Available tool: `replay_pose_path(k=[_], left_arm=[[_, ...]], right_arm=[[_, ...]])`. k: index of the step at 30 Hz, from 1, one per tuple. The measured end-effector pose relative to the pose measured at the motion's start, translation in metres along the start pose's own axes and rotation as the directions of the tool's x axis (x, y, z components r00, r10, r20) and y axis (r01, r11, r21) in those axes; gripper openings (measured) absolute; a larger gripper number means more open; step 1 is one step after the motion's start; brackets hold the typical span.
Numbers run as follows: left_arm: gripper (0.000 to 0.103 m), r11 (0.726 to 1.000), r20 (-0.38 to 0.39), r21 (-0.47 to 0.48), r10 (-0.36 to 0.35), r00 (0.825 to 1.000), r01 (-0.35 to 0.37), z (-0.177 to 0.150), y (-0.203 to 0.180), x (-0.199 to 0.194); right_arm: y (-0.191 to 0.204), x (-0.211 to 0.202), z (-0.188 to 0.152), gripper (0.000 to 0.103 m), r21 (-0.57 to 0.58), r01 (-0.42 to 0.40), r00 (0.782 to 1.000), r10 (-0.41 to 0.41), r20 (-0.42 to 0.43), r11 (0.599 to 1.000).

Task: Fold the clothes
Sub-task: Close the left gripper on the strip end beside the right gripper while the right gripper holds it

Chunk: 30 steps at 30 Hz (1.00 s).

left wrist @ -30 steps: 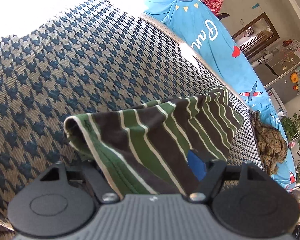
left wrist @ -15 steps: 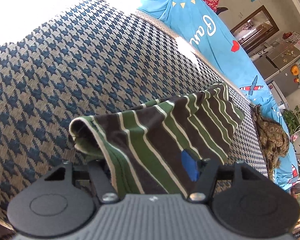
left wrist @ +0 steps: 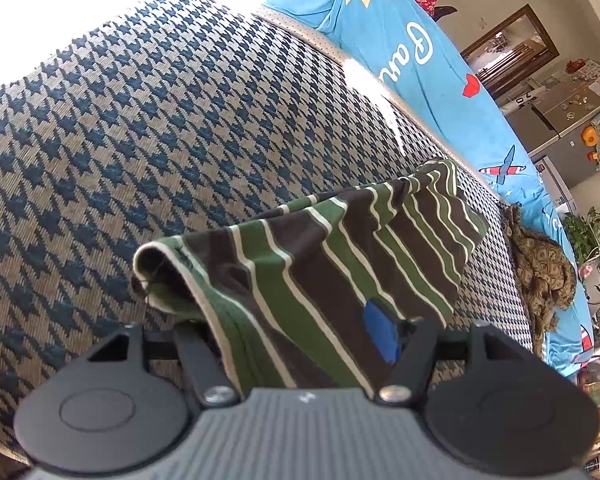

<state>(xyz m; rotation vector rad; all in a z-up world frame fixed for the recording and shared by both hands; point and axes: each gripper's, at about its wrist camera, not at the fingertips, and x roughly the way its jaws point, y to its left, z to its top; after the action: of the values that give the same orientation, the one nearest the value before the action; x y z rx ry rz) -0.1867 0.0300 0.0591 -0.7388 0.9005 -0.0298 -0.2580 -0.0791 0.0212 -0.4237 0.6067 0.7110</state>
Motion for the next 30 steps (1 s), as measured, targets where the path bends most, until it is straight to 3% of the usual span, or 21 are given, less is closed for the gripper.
replay_pose_path(k=[4, 7, 8, 11, 12, 15, 20, 30], left_arm=[[0.081, 0.999, 0.012, -0.013, -0.032, 0.999, 0.032, -0.003, 0.009, 0.002], [0.081, 1.000, 0.026, 0.013, -0.009, 1.000, 0.009, -0.003, 0.005, 0.005], [0.077, 1.000, 0.034, 0.029, 0.003, 0.999, -0.004, -0.004, 0.002, 0.006], [0.050, 0.999, 0.042, 0.043, 0.017, 0.999, -0.019, -0.002, -0.001, 0.008], [0.046, 0.999, 0.044, 0.030, 0.017, 0.999, -0.019, -0.001, 0.001, 0.008], [0.018, 0.999, 0.058, 0.007, 0.039, 0.998, -0.039, 0.000, 0.006, 0.005], [0.008, 0.992, 0.107, 0.037, 0.114, 0.988, -0.118, 0.000, 0.005, -0.004], [0.007, 0.958, 0.244, 0.100, 0.237, 0.940, -0.267, 0.016, -0.007, -0.033]], right_arm=[[0.002, 0.006, 0.000, 0.052, -0.020, 0.043, 0.999, -0.042, 0.008, 0.999], [0.001, 0.008, 0.000, 0.040, -0.025, 0.056, 0.998, -0.056, 0.015, 0.998], [-0.001, 0.009, 0.001, 0.034, -0.016, 0.056, 0.998, -0.055, 0.016, 0.998], [-0.006, 0.006, -0.001, 0.017, 0.013, 0.055, 0.998, -0.055, 0.018, 0.998], [-0.008, 0.006, 0.000, 0.015, 0.023, 0.055, 0.998, -0.056, 0.018, 0.998], [-0.014, 0.003, 0.002, 0.013, 0.067, 0.041, 0.999, -0.042, 0.015, 0.997], [-0.025, -0.005, 0.008, 0.012, 0.163, -0.043, 0.999, 0.038, 0.035, 0.986], [-0.025, -0.012, 0.019, 0.012, 0.270, -0.179, 0.983, 0.160, 0.093, 0.946]])
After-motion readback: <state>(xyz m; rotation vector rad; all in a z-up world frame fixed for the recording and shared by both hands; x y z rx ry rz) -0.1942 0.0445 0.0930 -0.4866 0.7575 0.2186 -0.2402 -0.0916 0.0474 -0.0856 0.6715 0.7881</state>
